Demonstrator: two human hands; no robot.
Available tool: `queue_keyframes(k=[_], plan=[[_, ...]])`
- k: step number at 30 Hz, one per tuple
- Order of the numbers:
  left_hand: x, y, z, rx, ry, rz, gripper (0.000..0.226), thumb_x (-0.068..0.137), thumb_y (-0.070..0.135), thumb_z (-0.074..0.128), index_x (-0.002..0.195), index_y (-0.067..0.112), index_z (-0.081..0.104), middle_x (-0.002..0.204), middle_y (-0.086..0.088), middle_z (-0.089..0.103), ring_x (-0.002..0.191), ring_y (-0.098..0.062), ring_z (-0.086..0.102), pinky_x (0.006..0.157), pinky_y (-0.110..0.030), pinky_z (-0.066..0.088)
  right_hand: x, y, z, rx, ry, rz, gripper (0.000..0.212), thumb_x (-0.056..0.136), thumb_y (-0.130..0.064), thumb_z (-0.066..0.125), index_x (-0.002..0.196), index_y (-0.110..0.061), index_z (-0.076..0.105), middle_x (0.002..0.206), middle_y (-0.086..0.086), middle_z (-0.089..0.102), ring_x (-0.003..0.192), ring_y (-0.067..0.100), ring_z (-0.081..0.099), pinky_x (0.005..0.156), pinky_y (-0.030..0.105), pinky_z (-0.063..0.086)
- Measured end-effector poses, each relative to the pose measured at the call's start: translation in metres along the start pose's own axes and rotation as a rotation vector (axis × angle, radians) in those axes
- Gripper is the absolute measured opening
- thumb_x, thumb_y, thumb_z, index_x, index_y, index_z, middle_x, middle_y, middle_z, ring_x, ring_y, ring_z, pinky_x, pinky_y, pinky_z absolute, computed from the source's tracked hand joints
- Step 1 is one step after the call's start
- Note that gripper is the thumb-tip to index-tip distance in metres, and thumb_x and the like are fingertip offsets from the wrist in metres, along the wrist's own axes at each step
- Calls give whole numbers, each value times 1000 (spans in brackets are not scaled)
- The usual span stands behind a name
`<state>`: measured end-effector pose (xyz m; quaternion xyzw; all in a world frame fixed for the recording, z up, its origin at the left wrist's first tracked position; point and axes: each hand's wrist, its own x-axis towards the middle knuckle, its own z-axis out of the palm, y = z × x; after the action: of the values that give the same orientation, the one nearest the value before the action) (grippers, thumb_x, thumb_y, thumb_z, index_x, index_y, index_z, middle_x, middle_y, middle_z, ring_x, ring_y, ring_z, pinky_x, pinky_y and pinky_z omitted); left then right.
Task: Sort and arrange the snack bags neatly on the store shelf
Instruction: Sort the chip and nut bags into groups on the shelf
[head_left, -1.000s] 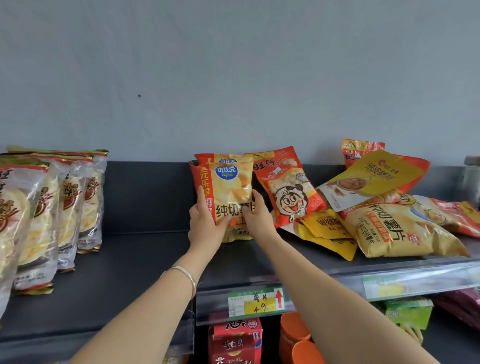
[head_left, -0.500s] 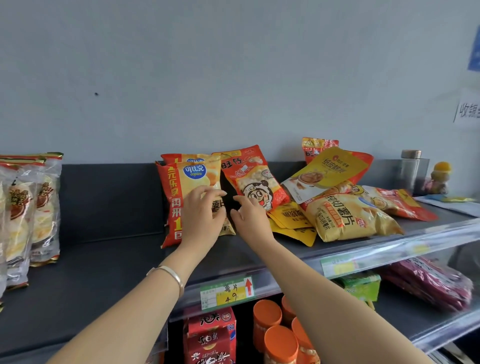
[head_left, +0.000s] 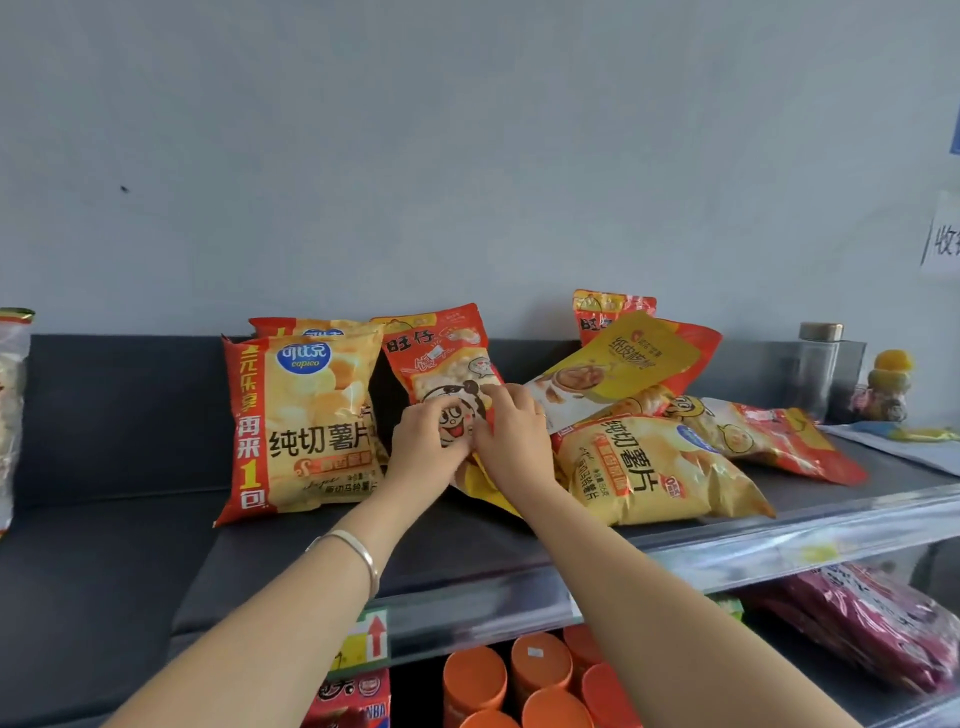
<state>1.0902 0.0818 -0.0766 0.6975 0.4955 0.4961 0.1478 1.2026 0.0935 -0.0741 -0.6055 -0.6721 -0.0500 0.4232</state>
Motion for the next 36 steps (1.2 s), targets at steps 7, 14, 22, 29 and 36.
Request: queue_keyframes(k=[7,14,22,29,36], plan=[[23,27,40,109,114,68,42,87,17,66,127,13,55,126,-9,55,121,-24,48,99,-34,38,37,29,-42,-81,66,-68,46,94,-24,50,140,-18,45,142,8,44,132,31,38,104,41,37],[34,60,91,135,-2,179,43,87,14,64,129,17,53,130,-6,50,124,-21,43,101,-28,33,46,80,-82,-102,189,67,47,93,-21,50,139,-22,45,150,5,36,140,30,28,110,45,30],[35,67,127,152,-135,119,42,89,30,61,129,20,52,138,-9,46,129,-25,39,103,-33,30,34,123,-110,-177,239,221,21,95,-21,47,115,-17,53,122,7,51,113,30,48,86,41,44],[15,64,122,99,-118,2,50,87,39,61,132,20,48,139,-11,40,131,-29,34,105,-36,29,8,133,-117,-246,9,447,31,93,-39,42,115,-19,53,124,7,49,115,36,52,95,47,42],[-15,70,110,-321,-220,-330,64,85,30,69,138,23,35,137,-6,29,125,-25,38,97,-32,37,-20,123,-125,-212,-55,595,55,90,-58,30,129,-24,47,137,7,48,116,37,53,95,46,41]])
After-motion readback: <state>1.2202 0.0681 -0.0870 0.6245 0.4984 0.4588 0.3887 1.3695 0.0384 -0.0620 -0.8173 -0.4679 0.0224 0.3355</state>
